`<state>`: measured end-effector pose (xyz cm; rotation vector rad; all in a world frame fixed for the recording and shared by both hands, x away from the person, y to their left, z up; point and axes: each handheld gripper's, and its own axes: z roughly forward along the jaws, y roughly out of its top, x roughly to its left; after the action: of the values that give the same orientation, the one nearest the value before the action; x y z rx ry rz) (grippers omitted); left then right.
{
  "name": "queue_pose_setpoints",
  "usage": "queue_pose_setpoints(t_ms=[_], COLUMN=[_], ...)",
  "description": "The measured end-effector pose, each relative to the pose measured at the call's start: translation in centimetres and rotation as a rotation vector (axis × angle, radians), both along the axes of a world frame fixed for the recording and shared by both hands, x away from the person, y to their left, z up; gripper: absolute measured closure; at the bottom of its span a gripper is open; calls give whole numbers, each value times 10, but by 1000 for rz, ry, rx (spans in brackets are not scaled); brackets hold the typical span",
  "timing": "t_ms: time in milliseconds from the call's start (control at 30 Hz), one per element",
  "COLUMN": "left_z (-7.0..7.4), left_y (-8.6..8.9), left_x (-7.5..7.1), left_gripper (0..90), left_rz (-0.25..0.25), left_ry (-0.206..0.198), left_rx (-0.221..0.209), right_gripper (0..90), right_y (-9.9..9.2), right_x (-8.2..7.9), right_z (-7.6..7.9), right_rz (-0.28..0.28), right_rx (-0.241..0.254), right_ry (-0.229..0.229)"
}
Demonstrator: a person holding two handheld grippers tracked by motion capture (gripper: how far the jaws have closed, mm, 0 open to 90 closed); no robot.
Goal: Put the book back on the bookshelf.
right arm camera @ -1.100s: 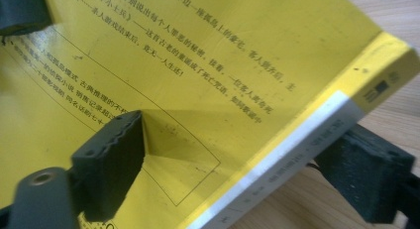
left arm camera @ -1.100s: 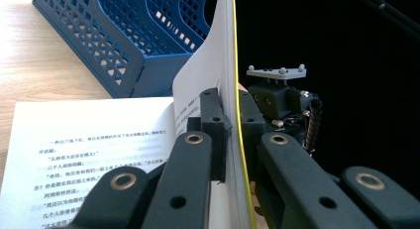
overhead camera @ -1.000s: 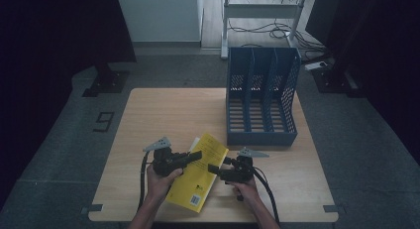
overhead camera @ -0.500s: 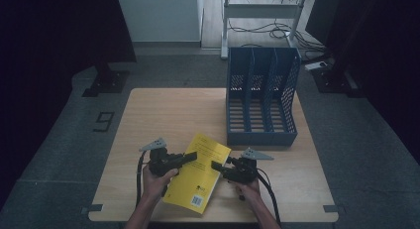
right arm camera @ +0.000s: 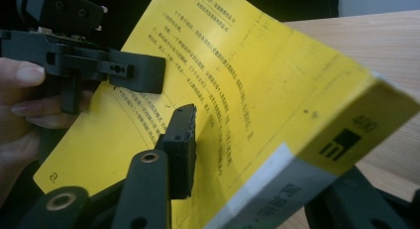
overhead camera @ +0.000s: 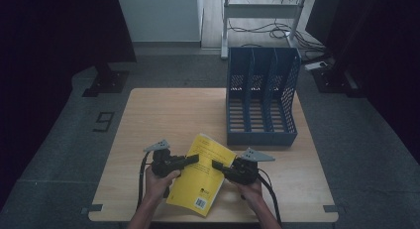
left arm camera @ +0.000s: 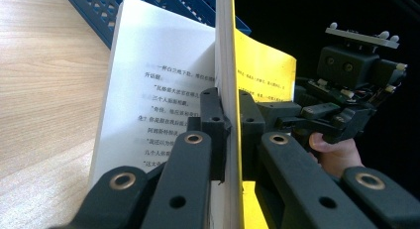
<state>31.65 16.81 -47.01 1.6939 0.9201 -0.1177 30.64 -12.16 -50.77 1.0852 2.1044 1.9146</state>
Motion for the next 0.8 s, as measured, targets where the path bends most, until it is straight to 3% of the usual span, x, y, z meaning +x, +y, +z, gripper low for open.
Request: queue_pose_setpoints(t_ms=[233, 500, 800], left_z=[-1, 0, 0], left_y=[1, 2, 1], left_x=[0, 0, 0], left_gripper=[858, 847, 842], left_rz=[-3, -13, -22], left_ry=[-3, -4, -13], left_rx=[-8, -35, -43], right_gripper=[613, 634, 651], right_y=[0, 0, -2], right_x=[-2, -8, -10], right_z=[5, 17, 22], right_rz=[5, -1, -2], right_rx=[-11, -51, -47], right_ry=[-13, -72, -82])
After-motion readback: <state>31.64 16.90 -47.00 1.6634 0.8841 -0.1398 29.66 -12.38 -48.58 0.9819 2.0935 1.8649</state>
